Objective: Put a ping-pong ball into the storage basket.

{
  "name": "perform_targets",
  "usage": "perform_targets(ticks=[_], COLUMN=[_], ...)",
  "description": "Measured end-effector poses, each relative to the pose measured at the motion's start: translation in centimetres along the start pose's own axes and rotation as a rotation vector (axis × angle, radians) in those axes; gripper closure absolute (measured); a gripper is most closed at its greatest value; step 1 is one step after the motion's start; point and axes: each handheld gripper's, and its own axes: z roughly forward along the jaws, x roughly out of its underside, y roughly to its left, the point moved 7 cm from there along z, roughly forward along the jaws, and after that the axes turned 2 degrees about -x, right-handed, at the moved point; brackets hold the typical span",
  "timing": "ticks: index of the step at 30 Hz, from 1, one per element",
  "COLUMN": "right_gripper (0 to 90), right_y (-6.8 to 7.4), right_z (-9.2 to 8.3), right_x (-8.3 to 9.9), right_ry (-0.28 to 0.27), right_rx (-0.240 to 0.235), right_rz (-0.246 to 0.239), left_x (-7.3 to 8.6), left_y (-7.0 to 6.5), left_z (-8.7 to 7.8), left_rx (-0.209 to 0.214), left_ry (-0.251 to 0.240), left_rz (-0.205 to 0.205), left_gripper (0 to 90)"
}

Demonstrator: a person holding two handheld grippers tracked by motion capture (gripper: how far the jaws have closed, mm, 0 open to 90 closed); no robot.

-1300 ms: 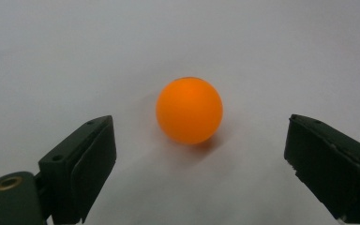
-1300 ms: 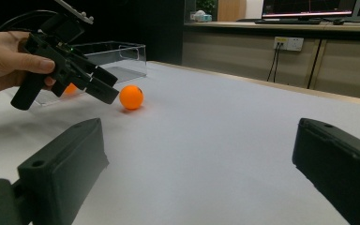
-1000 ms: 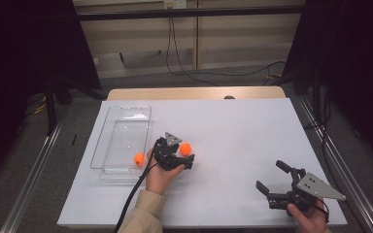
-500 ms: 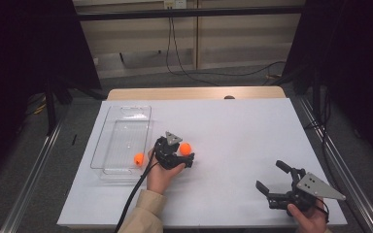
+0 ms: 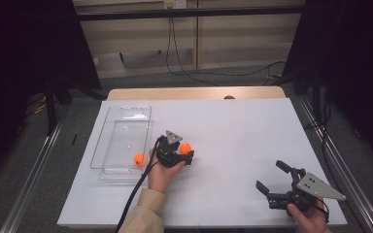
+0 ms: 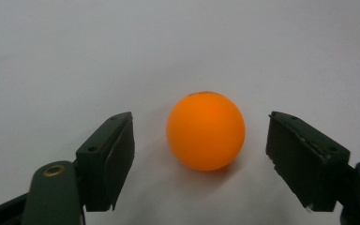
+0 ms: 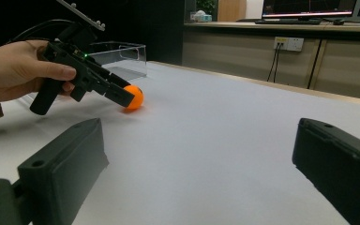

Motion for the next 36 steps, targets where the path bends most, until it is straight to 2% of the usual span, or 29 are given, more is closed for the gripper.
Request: perform_targets(ticks=[15,22,36], right_gripper=[2.4,2.4,2.4], right_y=[-0.03,-0.01,-0.01], right_z=[0.01,0.03,0.01], right_x=[0.02,0.01,0.00], right_ry=[0.001,-0.001,-0.001], right_rx=[0.001,0.002,0.003], right_rz=[0.002,0.003,0.004], left_x=[-0.09,0.11,0.15], left_y=[0.11,0.16,0.08], left_z=[0.53,0.78,0.91], left_rx=[0.020,0.022,0.035], left_ry=[-0.014,0.002,0.001], left_rz=[-0.004,-0.001,-0.001], left_gripper=[36.1,41.2,50.3])
